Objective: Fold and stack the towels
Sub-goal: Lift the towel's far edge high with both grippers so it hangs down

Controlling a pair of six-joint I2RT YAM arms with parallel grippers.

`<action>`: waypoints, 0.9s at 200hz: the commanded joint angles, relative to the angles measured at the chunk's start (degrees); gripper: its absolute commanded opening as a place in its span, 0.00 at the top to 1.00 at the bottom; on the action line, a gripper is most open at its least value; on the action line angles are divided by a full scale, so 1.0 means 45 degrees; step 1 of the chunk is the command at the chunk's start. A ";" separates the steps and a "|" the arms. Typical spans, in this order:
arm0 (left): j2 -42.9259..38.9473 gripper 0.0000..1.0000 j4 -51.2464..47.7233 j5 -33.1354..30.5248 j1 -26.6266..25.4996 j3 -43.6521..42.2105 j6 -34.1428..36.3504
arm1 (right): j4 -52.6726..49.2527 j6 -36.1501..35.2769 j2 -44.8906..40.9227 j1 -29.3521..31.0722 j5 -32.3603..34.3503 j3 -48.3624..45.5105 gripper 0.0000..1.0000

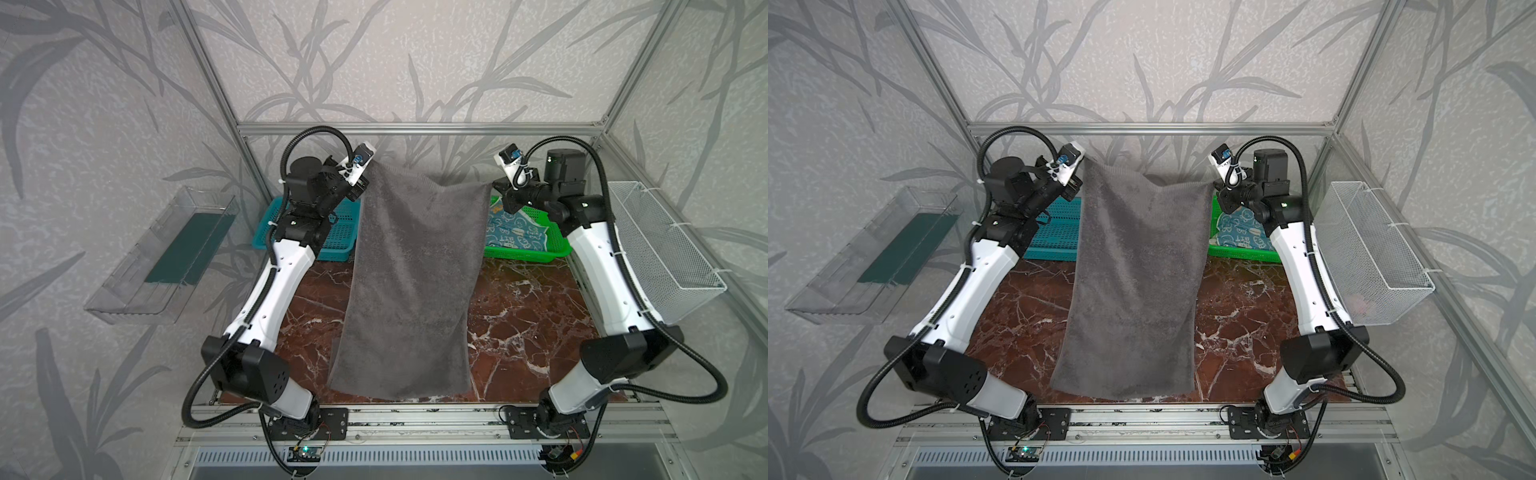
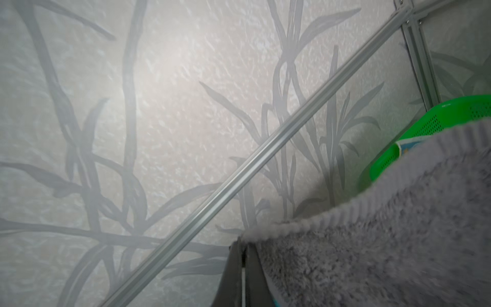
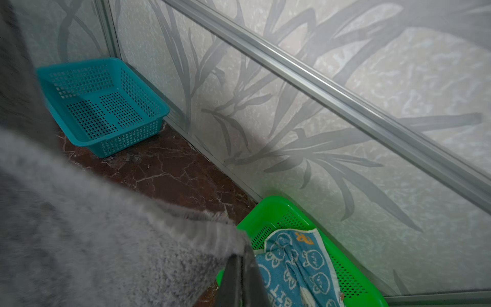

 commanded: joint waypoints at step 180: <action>-0.7356 1.00 -0.0038 0.4137 -0.0851 0.2867 -0.2474 | -0.1216 0.0104 -0.7861 0.0384 -0.2919 0.1620 1.00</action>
